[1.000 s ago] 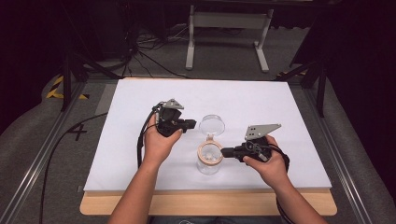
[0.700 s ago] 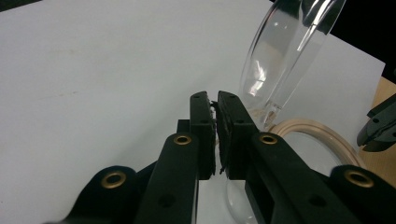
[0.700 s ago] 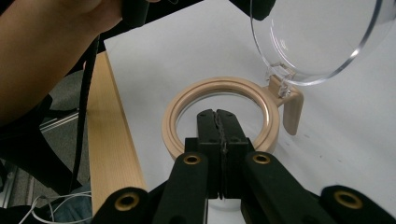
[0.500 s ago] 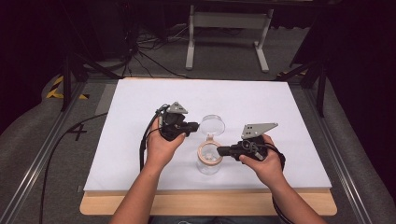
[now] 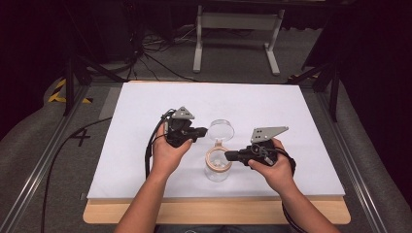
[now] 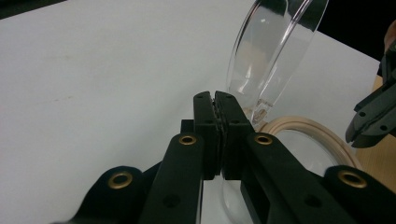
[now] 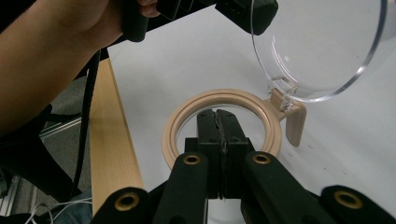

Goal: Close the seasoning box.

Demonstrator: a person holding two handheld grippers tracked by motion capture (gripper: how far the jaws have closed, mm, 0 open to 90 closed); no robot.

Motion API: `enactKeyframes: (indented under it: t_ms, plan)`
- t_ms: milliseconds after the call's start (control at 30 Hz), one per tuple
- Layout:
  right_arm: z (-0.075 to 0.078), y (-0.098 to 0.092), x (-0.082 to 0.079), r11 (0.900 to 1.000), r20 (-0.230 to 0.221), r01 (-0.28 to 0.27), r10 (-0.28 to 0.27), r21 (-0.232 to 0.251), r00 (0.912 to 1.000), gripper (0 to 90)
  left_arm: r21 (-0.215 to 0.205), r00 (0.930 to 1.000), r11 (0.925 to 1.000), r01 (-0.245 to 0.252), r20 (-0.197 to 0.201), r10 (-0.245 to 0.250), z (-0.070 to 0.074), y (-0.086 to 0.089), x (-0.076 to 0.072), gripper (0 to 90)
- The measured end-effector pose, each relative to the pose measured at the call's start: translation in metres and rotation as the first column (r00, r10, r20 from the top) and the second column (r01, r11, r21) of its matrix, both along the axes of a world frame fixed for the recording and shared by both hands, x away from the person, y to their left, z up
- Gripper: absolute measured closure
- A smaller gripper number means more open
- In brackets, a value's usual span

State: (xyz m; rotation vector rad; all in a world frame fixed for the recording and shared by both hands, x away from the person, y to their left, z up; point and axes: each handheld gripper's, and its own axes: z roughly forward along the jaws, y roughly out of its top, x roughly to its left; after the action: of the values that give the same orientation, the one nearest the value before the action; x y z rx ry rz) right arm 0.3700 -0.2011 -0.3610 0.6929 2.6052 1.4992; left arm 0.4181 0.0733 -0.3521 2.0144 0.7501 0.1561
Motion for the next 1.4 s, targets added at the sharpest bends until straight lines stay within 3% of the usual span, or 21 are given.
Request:
enactKeyframes:
  t_ms: [267,533,667,800,1033,1233,1333,1400]
  plan:
    - [0.001,-0.001,0.001,1.000,-0.002,0.005,-0.005,0.009,1.0000,90.0,-0.005,0.9996,0.9997,0.024,0.012,-0.024,0.003,0.002,-0.004,88.8]
    - [0.003,-0.003,0.001,1.000,-0.005,0.006,-0.006,0.019,1.0000,90.0,0.021,0.9974,0.9973,0.071,0.007,-0.071,0.008,0.000,-0.009,87.9]
    - [0.004,-0.003,0.000,1.000,-0.008,0.004,-0.004,0.023,1.0000,90.0,0.056,0.9966,0.9951,0.082,0.008,-0.082,0.009,-0.003,-0.010,87.0]
    - [0.005,-0.002,-0.002,1.000,-0.012,-0.009,0.009,0.014,0.9999,90.0,0.062,0.9963,0.9945,0.084,0.008,-0.085,0.011,-0.002,-0.010,86.0]
    - [0.006,-0.002,-0.005,1.000,-0.027,-0.029,0.029,-0.007,0.9992,90.0,0.046,0.9938,0.9931,0.107,-0.033,-0.106,0.013,0.008,-0.010,82.7]
    - [0.006,0.001,-0.009,0.998,-0.044,-0.057,0.055,-0.034,0.9975,90.0,0.079,0.9942,0.9919,0.099,-0.049,-0.096,0.016,0.017,-0.009,82.6]
    - [0.006,0.002,-0.010,0.997,-0.052,-0.063,0.060,-0.048,0.9968,90.0,0.071,0.9950,0.9935,0.088,-0.053,-0.085,0.015,0.020,-0.009,82.4]
    - [0.005,0.002,-0.011,0.996,-0.065,-0.067,0.063,-0.060,0.9959,90.0,0.094,0.9953,0.9921,0.083,-0.057,-0.078,0.016,0.022,-0.008,82.1]
